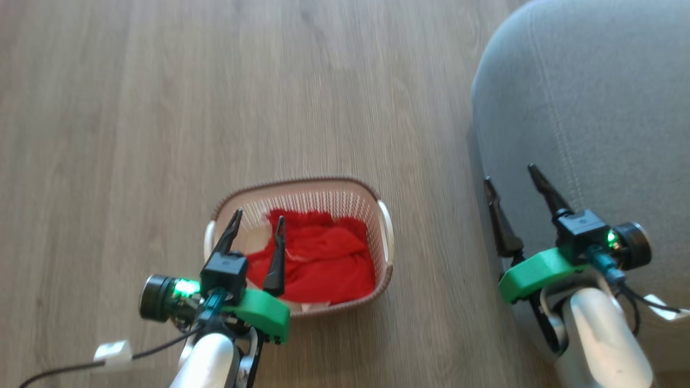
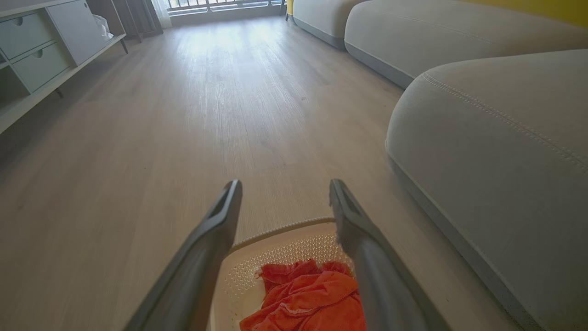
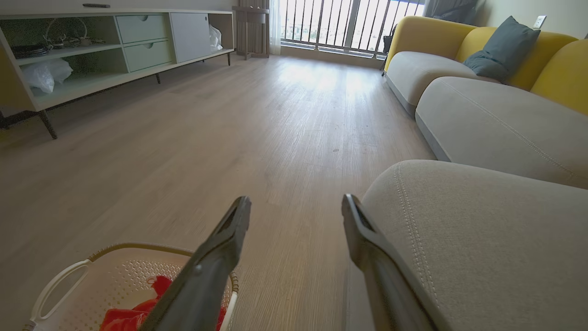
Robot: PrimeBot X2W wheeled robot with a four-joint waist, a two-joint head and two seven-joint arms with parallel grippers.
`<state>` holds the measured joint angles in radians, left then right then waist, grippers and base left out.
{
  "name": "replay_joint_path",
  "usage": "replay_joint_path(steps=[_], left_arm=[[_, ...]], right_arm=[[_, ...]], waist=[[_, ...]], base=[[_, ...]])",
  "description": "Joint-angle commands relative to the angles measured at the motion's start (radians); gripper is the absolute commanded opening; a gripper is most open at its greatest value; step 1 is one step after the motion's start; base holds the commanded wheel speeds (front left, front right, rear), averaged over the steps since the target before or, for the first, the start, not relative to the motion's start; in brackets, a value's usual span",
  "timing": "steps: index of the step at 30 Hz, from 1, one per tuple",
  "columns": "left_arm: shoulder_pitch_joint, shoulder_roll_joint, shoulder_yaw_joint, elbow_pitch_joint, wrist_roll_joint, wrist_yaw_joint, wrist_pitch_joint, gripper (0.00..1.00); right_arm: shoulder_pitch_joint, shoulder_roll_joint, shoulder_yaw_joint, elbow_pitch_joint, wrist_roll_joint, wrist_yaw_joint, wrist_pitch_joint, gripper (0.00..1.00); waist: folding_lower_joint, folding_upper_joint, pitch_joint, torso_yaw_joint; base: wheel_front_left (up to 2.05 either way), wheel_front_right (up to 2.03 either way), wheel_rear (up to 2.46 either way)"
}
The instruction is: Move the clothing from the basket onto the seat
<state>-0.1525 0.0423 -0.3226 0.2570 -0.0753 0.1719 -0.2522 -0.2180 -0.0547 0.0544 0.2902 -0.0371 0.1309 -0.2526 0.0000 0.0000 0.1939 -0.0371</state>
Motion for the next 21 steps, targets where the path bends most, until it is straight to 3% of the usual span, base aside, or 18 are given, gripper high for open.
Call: replay_joint_path(steps=[1, 3, 11, 21], left_arm=[[-0.058, 0.010, 0.019, 0.001, 0.024, -0.021, -0.010, 1.00], [-0.099, 0.025, -0.011, 0.046, 0.058, -0.060, -0.010, 1.00], [-0.251, 0.064, -0.059, 0.201, 0.102, -0.106, -0.010, 1.00], [-0.450, 0.155, -0.202, 0.418, 0.172, -0.168, -0.010, 1.00]], right_arm=[[-0.040, 0.005, 0.006, -0.040, -0.006, 0.000, -0.009, 1.00], [-0.048, 0.005, -0.013, -0.049, -0.009, 0.000, -0.009, 1.00], [-0.070, 0.005, -0.037, -0.078, -0.014, 0.000, -0.009, 1.00], [-0.102, 0.005, -0.025, -0.110, 0.029, 0.000, -0.009, 1.00]], waist=[[0.0000, 0.0000, 0.098, -0.020], [0.0000, 0.0000, 0.161, -0.027], [0.0000, 0.0000, 0.369, -0.054], [0.0000, 0.0000, 0.571, -0.139]], base=[[0.00, 0.00, 0.00], [0.00, 0.00, 0.00], [0.00, 0.00, 0.00], [0.00, 0.00, 0.00]])
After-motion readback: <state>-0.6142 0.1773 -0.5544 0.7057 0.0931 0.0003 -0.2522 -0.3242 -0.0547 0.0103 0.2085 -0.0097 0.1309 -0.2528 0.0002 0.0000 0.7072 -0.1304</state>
